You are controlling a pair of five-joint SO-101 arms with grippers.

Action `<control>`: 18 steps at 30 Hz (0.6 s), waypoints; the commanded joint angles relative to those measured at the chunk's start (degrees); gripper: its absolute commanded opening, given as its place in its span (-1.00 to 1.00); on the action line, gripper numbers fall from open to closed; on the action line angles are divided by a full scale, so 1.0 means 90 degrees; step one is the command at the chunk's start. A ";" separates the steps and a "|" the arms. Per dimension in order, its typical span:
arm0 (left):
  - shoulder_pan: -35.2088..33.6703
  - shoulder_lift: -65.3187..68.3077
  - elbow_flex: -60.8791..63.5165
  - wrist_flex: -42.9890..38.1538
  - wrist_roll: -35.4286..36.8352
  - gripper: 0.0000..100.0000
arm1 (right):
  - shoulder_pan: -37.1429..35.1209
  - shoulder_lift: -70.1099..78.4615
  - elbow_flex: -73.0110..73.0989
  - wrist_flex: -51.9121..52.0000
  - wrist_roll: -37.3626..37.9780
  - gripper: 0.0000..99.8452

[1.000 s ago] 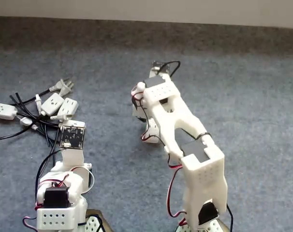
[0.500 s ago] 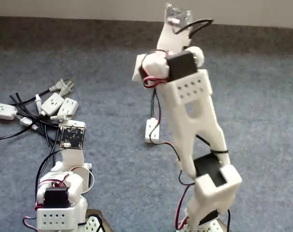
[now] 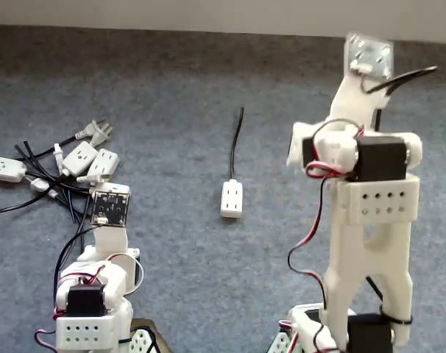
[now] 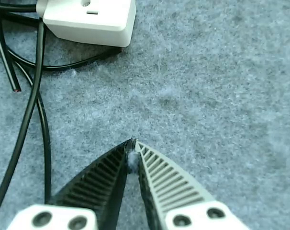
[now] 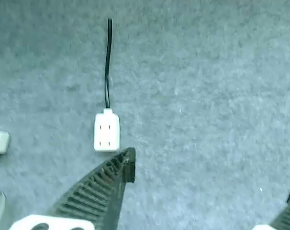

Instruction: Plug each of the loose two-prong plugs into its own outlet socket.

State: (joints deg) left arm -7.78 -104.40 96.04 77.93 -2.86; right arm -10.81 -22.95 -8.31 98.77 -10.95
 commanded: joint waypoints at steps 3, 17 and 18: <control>0.0073 0.0005 0.0122 -0.0088 0.0029 -0.99 | 0.0093 -0.1578 0.2818 -0.0200 0.0908 -0.07; 0.0239 0.0005 0.0103 -0.0088 0.0010 -0.99 | 0.0063 -0.3678 0.7595 -0.2632 0.1123 -0.07; 0.0239 0.0005 0.0073 -0.0078 0.0000 -0.99 | 0.0063 -0.3648 0.7731 -0.2759 0.1133 -0.07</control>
State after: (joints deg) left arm -6.55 -104.40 96.04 77.93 -2.95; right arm -10.73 -54.33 57.54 78.37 -1.63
